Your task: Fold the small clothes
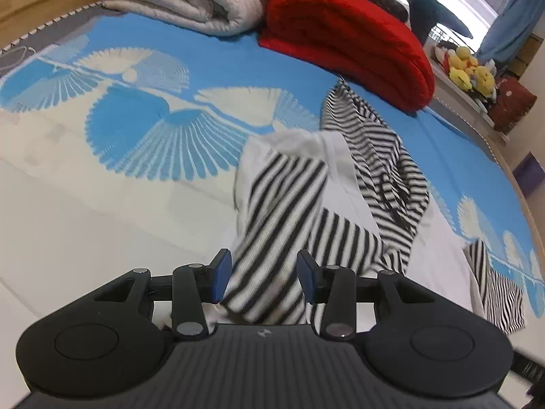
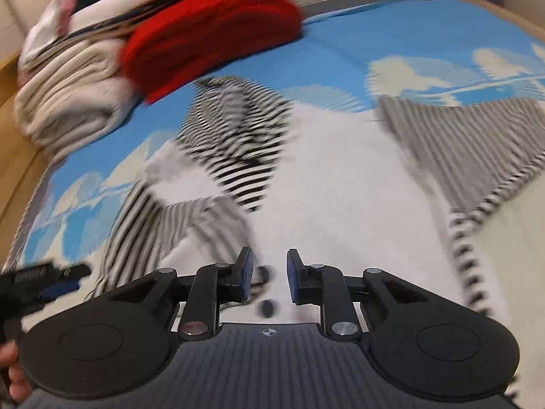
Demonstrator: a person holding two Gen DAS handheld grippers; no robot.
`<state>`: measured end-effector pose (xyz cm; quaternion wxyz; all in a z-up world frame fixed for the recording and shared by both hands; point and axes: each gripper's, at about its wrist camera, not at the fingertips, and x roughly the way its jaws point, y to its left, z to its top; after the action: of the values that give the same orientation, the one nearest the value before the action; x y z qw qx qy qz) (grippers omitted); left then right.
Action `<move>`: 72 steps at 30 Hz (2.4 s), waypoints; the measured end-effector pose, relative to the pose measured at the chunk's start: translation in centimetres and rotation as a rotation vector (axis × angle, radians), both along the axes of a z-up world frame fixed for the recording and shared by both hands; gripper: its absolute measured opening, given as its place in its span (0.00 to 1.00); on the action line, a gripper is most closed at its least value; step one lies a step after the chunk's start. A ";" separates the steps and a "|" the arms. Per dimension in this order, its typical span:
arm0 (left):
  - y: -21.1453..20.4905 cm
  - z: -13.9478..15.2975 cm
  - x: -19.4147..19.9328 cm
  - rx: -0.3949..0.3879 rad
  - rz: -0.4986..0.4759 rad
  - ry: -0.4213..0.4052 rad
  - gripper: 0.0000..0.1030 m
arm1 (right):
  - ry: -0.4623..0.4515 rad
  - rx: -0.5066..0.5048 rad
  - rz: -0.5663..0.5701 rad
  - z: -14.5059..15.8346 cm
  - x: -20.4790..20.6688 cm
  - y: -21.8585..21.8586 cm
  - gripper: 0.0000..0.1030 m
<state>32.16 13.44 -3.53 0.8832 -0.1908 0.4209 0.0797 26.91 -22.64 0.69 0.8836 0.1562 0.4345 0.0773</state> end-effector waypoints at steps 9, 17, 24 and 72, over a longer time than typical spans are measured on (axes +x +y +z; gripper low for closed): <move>0.1 0.1 1.5 0.046 0.004 0.024 0.44 | -0.059 -0.203 0.360 -2.4 1.7 9.3 0.41; 0.6 0.7 2.3 0.061 -0.023 0.009 0.44 | -0.014 -0.412 0.466 -6.8 2.7 12.2 0.54; 1.8 0.8 2.5 0.060 -0.005 0.015 0.44 | -0.030 -0.363 0.446 -5.7 3.1 11.8 0.05; -0.6 -2.4 4.0 -0.035 -0.121 0.115 0.46 | 0.190 0.131 -0.504 -6.5 6.4 -12.1 0.03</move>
<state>36.16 12.86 -5.94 0.8574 -0.1756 0.4829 0.0299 33.33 -34.72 -5.81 0.8185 0.3226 0.4568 -0.1320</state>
